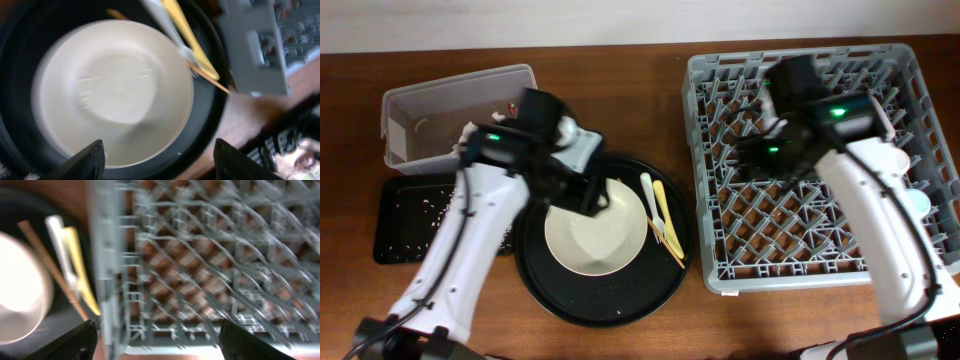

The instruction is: Sort waste into correct bins and load items into the dishwasher rack

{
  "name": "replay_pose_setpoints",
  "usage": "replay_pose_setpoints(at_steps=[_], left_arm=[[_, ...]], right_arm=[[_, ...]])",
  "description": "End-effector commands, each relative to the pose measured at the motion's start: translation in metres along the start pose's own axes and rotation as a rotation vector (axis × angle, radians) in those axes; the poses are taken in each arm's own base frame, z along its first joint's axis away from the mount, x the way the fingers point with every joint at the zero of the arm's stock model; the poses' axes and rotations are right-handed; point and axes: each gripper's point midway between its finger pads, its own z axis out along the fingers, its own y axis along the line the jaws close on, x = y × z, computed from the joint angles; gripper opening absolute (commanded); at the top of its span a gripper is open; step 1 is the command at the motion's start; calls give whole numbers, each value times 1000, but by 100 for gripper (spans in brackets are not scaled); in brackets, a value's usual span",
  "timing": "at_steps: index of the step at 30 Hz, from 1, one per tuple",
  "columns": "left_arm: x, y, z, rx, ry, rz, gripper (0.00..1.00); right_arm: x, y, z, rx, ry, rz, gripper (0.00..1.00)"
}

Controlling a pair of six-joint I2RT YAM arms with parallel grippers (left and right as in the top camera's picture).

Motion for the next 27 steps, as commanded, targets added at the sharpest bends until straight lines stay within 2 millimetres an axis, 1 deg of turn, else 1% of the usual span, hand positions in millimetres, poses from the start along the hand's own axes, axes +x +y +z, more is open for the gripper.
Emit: replay_pose_setpoints(at_steps=[1,2,3,4,5,6,7,8,9,10,11,12,13,14,15,16,17,18,19,20,21,23,24,26,27], left_arm=[[29,-53,48,51,149,177,70],[38,-61,63,27,199,224,70],[44,-62,77,-29,243,246,71],[51,-65,103,-97,309,287,75],[55,-68,116,-98,339,304,75],[62,-68,133,-106,393,314,75],[71,-59,149,-157,456,309,73],[76,-48,160,-216,494,292,68],[80,-39,169,-250,530,289,49],[81,-33,172,-279,541,283,40],[79,-25,171,-329,533,280,29],[76,-20,169,-364,527,289,8],[77,-19,169,-370,529,288,0],[76,-16,161,-409,529,253,0],[71,-15,150,-441,511,242,0],[62,-18,132,-460,476,247,1],[42,-28,96,-473,377,259,0],[31,-32,72,-473,305,256,0],[23,-34,40,-459,212,234,0],[20,-29,16,-454,138,181,0],[17,-20,-11,-451,50,113,0],[13,2,-69,-395,-150,-52,0],[13,17,-93,-345,-231,-120,0],[9,23,-108,-172,-294,-91,0],[9,31,-110,-142,-304,-106,0]], right_arm=[[-1,-57,-9,57,-6,166,91],[1,-74,-9,49,2,210,95],[1,-77,-9,9,7,194,95],[4,-84,-9,-31,16,182,95],[4,-86,-9,-29,18,189,95],[4,-86,-9,-29,18,188,95],[5,-86,-9,-29,21,188,95],[5,-86,-9,-29,22,188,95],[6,-85,-9,-29,23,188,95],[7,-85,-9,-29,29,188,95],[8,-85,-9,-29,33,189,95],[9,-85,-9,-29,36,189,95],[9,-85,-9,-29,37,189,95],[9,-85,-9,-29,37,189,95],[9,-85,-9,-28,37,189,95],[9,-86,-9,-26,37,189,95],[9,-86,-9,-25,37,189,95],[9,-86,-9,-25,38,189,95],[9,-86,-9,-25,38,189,95],[10,-86,-9,-21,41,186,95],[11,-87,-9,-17,43,186,95],[11,-87,-9,-18,45,186,95],[11,-87,-9,-18,45,186,95],[11,-87,-9,-18,45,186,95],[11,-87,-9,-18,45,186,95]])
